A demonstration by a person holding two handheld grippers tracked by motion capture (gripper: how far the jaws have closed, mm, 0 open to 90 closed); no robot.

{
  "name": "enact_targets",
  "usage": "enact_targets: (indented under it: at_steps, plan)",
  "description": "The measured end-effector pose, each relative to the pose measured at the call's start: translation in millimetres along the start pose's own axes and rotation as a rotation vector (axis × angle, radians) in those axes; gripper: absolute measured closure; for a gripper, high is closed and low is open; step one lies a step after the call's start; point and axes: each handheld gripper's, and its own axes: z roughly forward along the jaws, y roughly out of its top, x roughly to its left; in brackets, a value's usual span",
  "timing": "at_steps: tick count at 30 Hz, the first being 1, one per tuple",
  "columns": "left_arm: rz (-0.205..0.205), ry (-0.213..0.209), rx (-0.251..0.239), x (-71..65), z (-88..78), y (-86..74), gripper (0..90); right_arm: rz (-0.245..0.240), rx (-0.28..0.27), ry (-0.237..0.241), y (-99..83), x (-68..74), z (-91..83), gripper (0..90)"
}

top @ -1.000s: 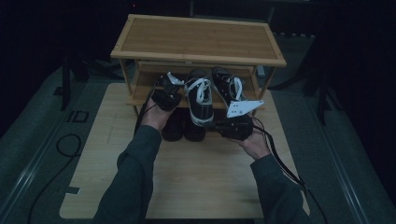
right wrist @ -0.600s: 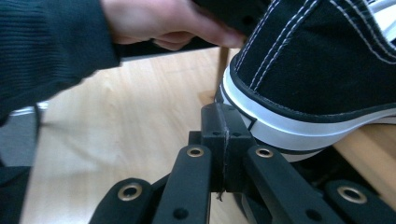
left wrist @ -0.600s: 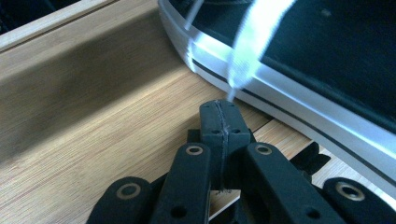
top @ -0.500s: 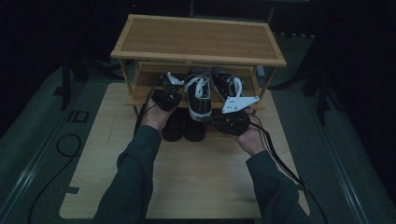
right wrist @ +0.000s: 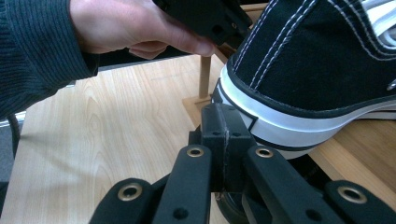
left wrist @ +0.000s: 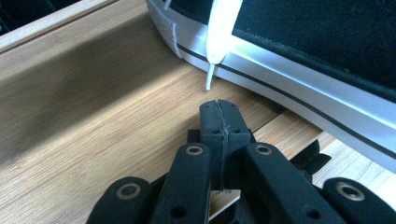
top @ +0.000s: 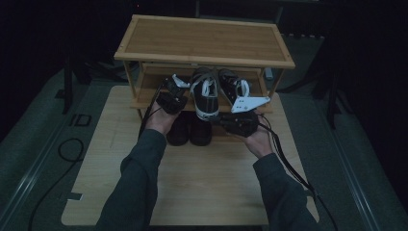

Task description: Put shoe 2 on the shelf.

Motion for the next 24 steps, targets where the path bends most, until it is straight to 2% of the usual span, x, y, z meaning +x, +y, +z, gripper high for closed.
enact_targets:
  at_steps: [4,10,20,22,24]
  plan:
    - [-0.002,-0.002,0.001,0.2,0.1,0.1,90.0,0.001,0.003,0.009,-0.4,-1.8,2.3,90.0]
    - [-0.005,-0.005,-0.002,0.5,0.2,0.0,90.0,0.015,0.003,-0.021,-0.8,-6.6,3.9,90.0]
    - [-0.006,-0.003,-0.002,0.1,0.2,0.1,90.0,-0.008,0.018,-0.041,7.1,-4.8,11.1,90.0]
    - [-0.007,-0.002,-0.002,0.1,0.2,0.1,90.0,-0.016,0.025,-0.073,7.5,-4.9,12.4,90.0]
    - [-0.006,-0.002,-0.002,0.2,0.2,0.0,90.0,-0.014,0.025,-0.072,7.4,-4.2,13.0,90.0]
